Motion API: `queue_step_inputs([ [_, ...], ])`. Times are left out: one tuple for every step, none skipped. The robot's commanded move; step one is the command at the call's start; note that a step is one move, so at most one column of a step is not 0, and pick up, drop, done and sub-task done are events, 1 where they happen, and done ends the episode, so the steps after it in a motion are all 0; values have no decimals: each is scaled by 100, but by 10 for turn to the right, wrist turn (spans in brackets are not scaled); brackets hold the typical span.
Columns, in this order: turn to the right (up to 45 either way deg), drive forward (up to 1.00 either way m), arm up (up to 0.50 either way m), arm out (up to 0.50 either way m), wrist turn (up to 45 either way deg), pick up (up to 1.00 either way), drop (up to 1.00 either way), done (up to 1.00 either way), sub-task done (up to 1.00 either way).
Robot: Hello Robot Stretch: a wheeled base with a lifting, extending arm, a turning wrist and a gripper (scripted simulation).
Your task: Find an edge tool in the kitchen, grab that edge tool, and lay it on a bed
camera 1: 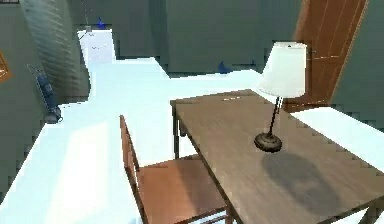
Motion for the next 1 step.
queue_step_inputs([
  [450, 0, 0, 0, 0, 0, 0, 0, 0],
])
